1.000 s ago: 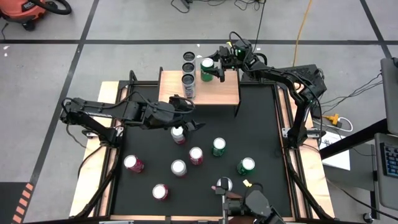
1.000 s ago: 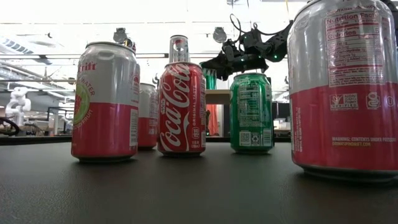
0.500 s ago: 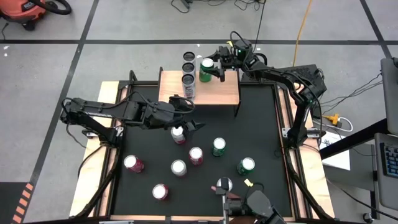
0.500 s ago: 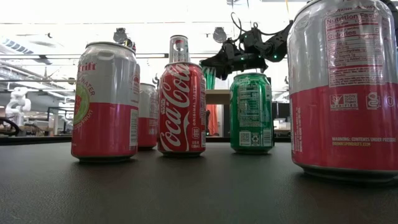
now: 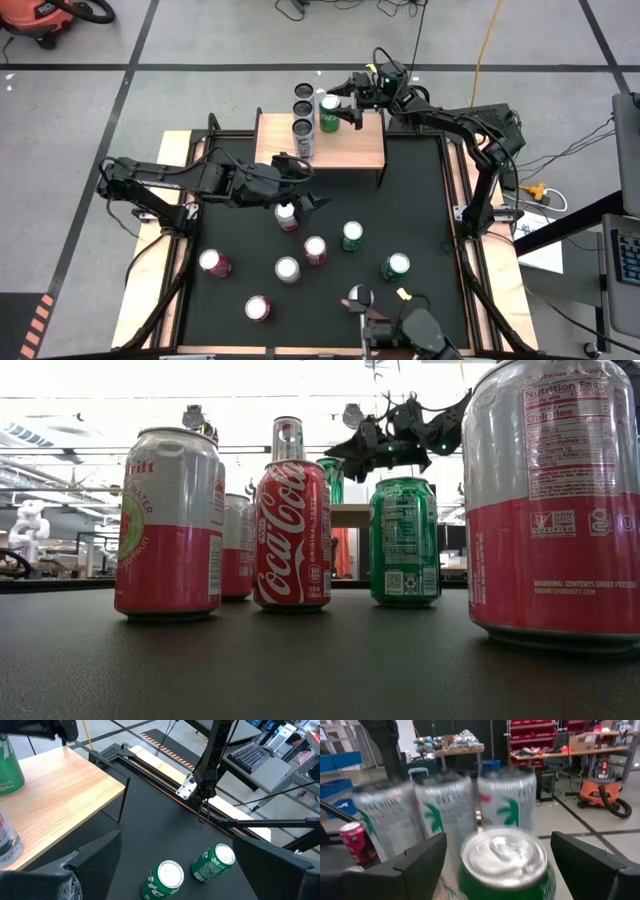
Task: Place canned beverage on shelf
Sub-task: Put the top green soda can aligned with the other green soda can on the shelf
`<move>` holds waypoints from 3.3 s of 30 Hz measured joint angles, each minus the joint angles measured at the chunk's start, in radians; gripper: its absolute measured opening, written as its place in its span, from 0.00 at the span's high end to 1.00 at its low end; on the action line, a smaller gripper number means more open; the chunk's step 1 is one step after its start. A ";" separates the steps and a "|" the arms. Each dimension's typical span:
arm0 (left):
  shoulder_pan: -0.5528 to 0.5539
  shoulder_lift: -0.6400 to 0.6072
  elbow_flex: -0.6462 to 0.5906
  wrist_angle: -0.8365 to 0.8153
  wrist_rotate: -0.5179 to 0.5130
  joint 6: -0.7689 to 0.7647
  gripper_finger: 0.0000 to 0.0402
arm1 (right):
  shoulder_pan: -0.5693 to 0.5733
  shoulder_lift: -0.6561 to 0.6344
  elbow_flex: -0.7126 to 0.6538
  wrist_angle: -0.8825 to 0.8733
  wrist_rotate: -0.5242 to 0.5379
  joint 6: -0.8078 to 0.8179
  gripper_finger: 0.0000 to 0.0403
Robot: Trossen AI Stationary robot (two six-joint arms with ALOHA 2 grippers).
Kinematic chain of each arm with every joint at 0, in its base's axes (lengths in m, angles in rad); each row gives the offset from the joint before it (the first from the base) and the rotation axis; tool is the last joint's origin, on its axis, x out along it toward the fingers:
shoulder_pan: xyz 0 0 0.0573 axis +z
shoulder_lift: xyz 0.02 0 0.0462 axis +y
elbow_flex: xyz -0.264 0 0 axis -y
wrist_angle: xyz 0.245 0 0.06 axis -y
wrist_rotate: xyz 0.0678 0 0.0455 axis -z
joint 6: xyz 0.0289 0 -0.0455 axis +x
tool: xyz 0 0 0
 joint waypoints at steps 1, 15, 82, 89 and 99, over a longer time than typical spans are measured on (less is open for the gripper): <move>0.000 0.000 0.000 0.000 0.000 0.000 0.04 | 0.000 -0.011 0.000 0.001 0.000 0.005 0.17; 0.000 0.000 0.000 -0.001 -0.007 0.006 0.04 | 0.000 -0.255 0.000 -0.243 0.138 0.088 0.17; -0.128 -0.159 0.000 -0.319 -0.183 -0.103 0.04 | 0.112 0.045 0.637 -1.139 0.345 -0.141 0.97; -0.134 -0.159 0.000 -0.319 -0.179 -0.103 0.04 | 0.133 -0.127 0.708 -1.281 0.343 -0.132 0.99; -0.134 -0.159 0.000 -0.323 -0.140 -0.071 0.04 | 0.309 -0.303 0.705 -1.695 0.344 -0.078 0.99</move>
